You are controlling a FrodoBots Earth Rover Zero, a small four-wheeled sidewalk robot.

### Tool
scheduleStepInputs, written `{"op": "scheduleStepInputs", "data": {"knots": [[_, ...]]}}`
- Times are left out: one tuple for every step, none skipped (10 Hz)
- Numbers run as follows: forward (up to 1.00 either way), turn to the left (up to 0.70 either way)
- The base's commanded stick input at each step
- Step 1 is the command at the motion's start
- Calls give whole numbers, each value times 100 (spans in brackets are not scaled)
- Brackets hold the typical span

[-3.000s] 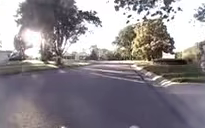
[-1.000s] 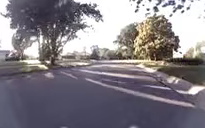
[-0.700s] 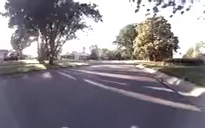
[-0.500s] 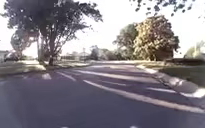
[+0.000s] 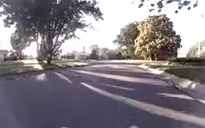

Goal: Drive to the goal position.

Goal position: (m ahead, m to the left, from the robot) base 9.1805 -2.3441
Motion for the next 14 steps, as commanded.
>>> {"op": "scheduleStepInputs", "data": {"knots": [[100, -40], [100, -40], [100, -40], [100, -40], [100, -40], [100, -30], [100, 0], [100, 0], [100, 0], [100, 0], [100, 0], [100, 0], [100, 0], [100, 0]]}}
